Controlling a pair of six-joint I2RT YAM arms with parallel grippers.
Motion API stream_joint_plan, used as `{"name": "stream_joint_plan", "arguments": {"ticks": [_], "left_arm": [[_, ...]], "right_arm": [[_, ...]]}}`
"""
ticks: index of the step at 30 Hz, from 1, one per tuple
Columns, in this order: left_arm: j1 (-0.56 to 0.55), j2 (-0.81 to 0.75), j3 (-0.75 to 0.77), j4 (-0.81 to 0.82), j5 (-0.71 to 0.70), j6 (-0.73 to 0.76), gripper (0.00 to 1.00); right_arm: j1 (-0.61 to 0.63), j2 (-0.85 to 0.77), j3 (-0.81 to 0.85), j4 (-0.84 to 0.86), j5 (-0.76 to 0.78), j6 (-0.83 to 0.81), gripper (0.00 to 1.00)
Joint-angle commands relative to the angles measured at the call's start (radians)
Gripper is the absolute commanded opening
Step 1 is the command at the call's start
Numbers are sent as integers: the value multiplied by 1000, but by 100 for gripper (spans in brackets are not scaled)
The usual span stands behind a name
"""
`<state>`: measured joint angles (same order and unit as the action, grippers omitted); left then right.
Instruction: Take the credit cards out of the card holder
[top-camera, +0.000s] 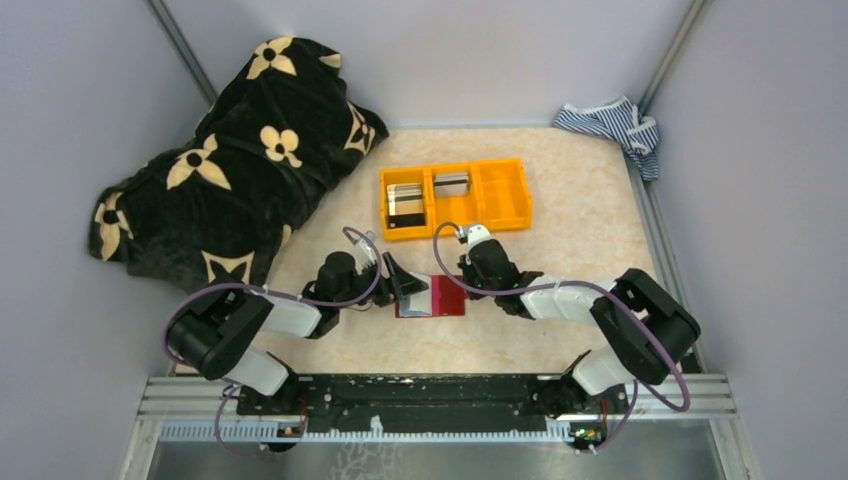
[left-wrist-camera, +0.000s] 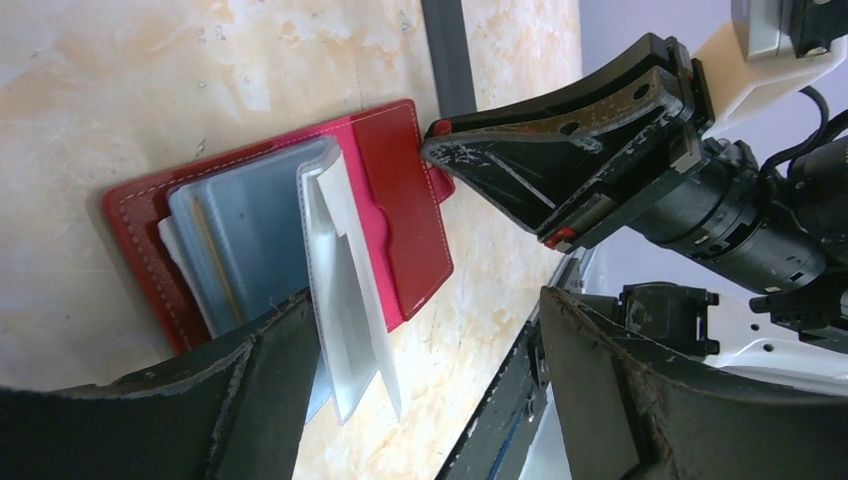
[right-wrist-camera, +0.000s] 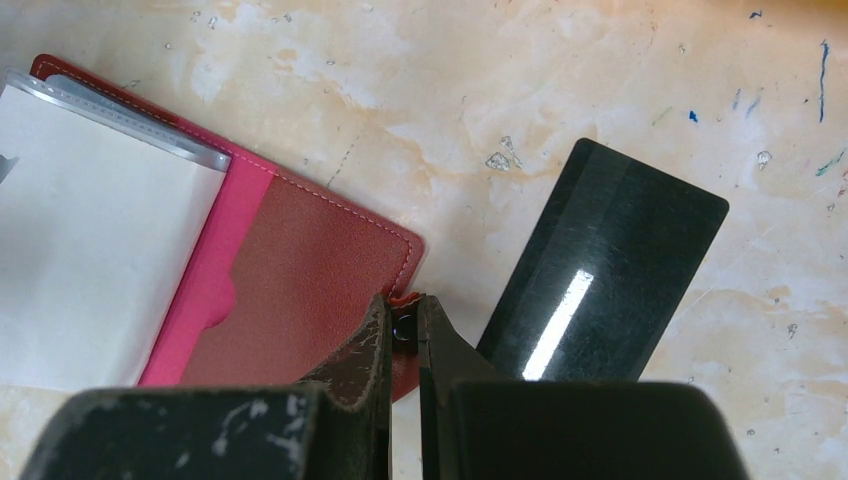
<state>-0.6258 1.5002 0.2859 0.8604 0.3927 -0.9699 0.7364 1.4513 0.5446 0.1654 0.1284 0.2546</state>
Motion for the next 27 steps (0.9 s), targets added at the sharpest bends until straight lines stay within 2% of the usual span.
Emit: {"name": "stream_joint_plan", "arguments": {"ticks": [1, 11, 16, 23, 27], "left_arm": [[-16, 19, 47, 67, 30, -15, 83], [-68, 82, 143, 89, 55, -9, 84], [-128, 170, 165, 126, 52, -26, 84], [-149, 219, 180, 161, 66, -47, 84], [-149, 194, 187, 129, 51, -22, 84]], "right_arm": [[-4, 14, 8, 20, -19, 0, 0], [-4, 10, 1, 30, -29, 10, 0], [-4, -70, 1, 28, -55, 18, 0], [-11, -186, 12, -34, -25, 20, 26], [-17, -216, 10, -49, -22, 16, 34]]}}
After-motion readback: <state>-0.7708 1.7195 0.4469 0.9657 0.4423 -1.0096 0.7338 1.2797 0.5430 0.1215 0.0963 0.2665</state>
